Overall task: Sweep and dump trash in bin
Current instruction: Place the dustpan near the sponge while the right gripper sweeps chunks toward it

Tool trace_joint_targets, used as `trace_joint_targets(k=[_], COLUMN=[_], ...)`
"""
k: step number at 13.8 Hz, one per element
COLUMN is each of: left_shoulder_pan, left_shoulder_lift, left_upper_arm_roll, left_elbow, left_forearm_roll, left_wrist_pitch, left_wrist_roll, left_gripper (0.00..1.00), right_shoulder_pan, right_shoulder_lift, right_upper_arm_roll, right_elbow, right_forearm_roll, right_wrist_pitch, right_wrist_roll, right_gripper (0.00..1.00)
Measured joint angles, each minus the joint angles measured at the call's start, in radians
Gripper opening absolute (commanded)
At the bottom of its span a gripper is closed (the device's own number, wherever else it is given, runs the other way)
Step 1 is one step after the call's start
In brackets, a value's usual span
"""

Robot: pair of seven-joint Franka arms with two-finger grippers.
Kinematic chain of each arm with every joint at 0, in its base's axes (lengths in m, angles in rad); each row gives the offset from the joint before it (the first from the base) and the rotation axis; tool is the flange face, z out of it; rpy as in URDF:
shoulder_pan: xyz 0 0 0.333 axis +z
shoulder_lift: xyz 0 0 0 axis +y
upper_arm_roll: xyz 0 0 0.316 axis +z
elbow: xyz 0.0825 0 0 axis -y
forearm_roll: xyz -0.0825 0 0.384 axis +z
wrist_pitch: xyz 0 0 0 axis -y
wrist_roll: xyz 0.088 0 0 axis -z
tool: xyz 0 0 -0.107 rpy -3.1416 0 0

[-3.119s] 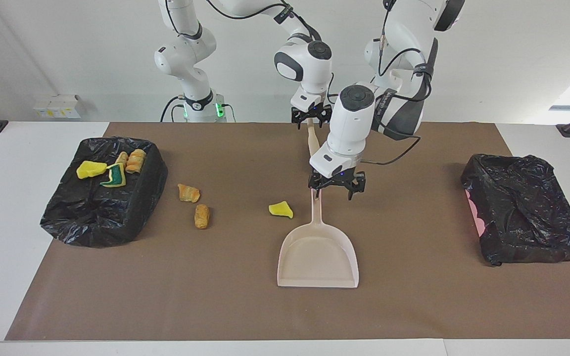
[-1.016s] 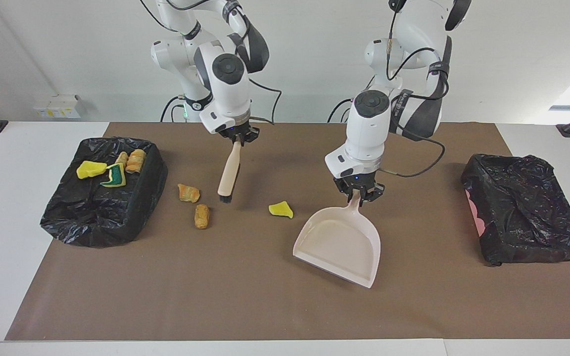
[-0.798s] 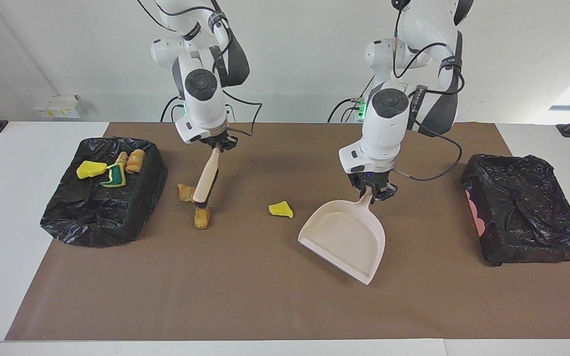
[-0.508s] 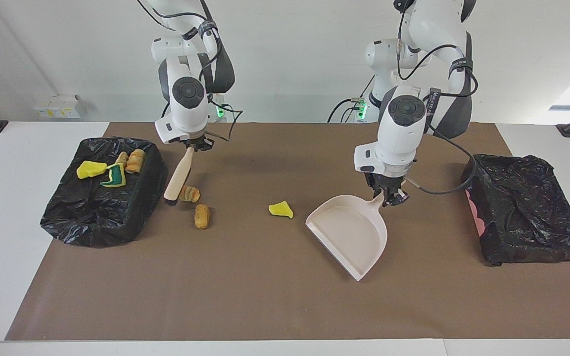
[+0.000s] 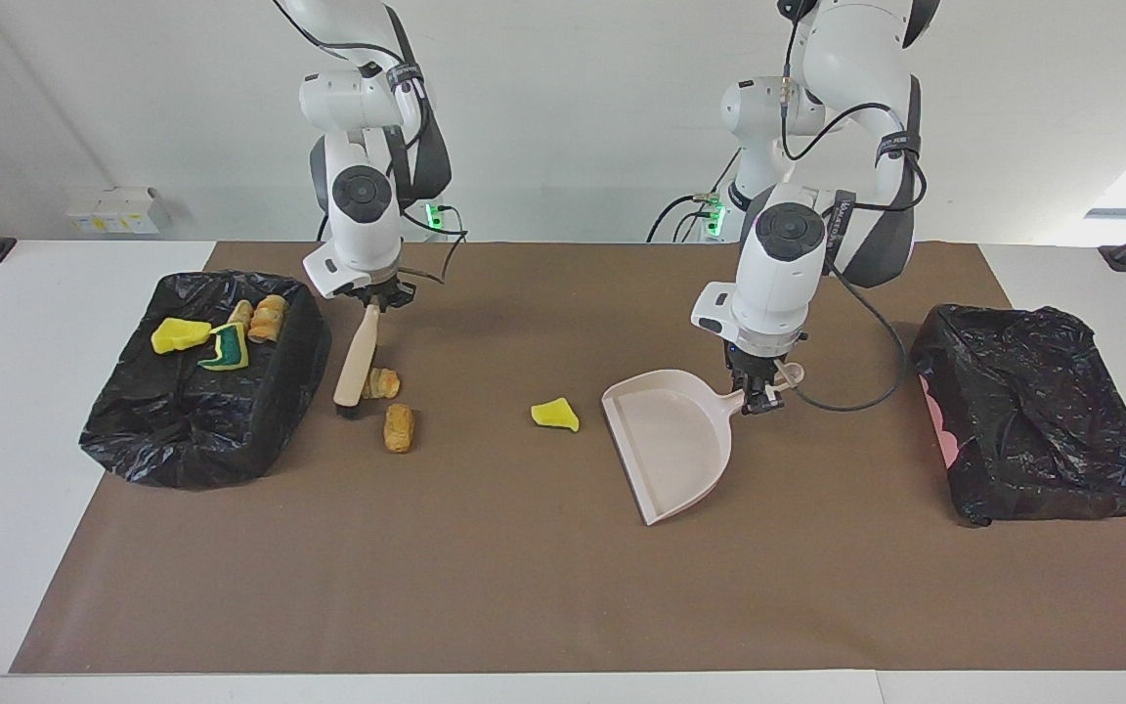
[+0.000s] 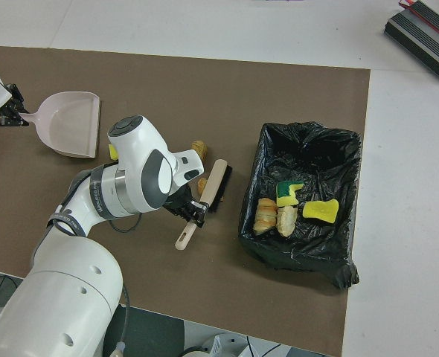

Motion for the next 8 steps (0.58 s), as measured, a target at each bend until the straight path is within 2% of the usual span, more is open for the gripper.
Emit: trace_joint_targets(k=[4,8], left_shoulder_pan=[-0.025,-0.04], left_shoulder_lift=[-0.028,-0.039], left_upper_arm_roll=[-0.007,-0.007], left_elbow=[-0.069,-0.119], left_forearm_roll=[0.001,0.001], left_wrist_pitch=[0.077,0.135], left_wrist_roll=[0.007,0.008], left_gripper=[0.0,0.0], right_shoulder_pan=[0.051,0.101], right_shoulder_lift=[0.122,0.15], right_upper_arm_roll=[0.005,0.005], right_elbow=[0.126,0.154], right_forearm_roll=[0.0,0.076], right_wrist_pitch=[0.005,0.032], right_wrist_roll=[-0.092,-0.13], right_gripper=[0.0,0.0])
